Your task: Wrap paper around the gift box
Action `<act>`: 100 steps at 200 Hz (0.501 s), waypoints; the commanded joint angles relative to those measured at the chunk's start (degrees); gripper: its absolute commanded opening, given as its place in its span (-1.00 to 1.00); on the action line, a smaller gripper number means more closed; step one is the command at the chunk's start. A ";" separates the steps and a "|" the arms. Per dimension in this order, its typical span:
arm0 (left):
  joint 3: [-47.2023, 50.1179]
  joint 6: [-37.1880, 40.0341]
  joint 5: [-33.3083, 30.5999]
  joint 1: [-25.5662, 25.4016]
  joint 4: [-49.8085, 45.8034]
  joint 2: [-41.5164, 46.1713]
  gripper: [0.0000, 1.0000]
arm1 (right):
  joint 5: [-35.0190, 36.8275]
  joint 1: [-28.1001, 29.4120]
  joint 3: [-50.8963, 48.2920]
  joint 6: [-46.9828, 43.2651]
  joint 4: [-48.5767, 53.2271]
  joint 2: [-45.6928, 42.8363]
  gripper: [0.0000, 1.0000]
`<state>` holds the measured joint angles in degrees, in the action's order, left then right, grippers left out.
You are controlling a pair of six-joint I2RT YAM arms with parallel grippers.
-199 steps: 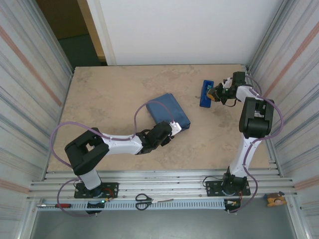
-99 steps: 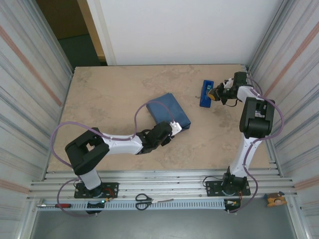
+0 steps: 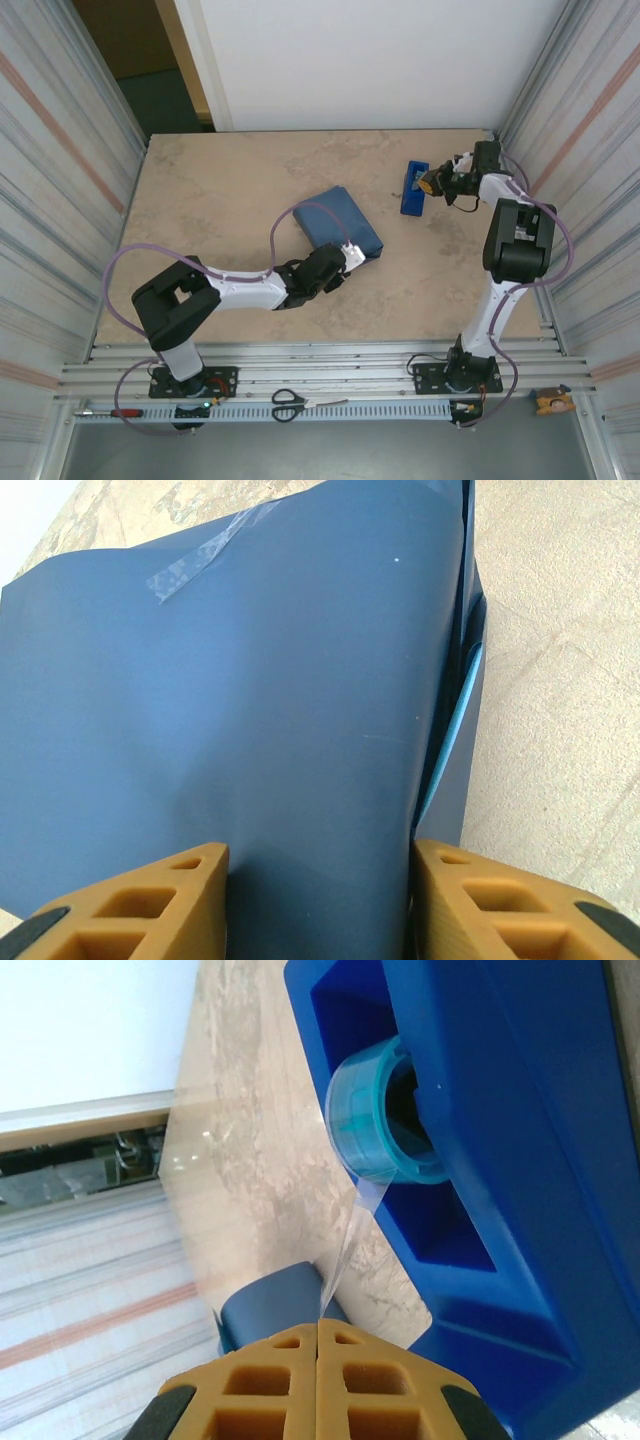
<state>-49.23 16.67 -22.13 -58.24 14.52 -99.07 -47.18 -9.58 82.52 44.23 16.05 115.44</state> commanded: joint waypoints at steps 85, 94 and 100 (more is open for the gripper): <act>3.35 -2.52 7.32 0.03 -13.14 -6.05 -0.07 | -1.71 -0.17 -14.49 -0.23 0.69 -11.22 -1.00; 3.40 -2.52 7.28 0.01 -13.12 -6.05 -0.07 | -1.60 -0.17 -15.35 -0.45 0.85 -11.83 -1.00; 3.40 -2.52 7.28 0.05 -13.16 -6.05 -0.07 | -1.60 -0.17 -16.05 -0.46 0.86 -12.18 -1.00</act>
<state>-49.23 16.67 -22.13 -58.24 14.50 -99.09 -47.16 -9.78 68.86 44.45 14.70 106.78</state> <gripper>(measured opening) 0.466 0.058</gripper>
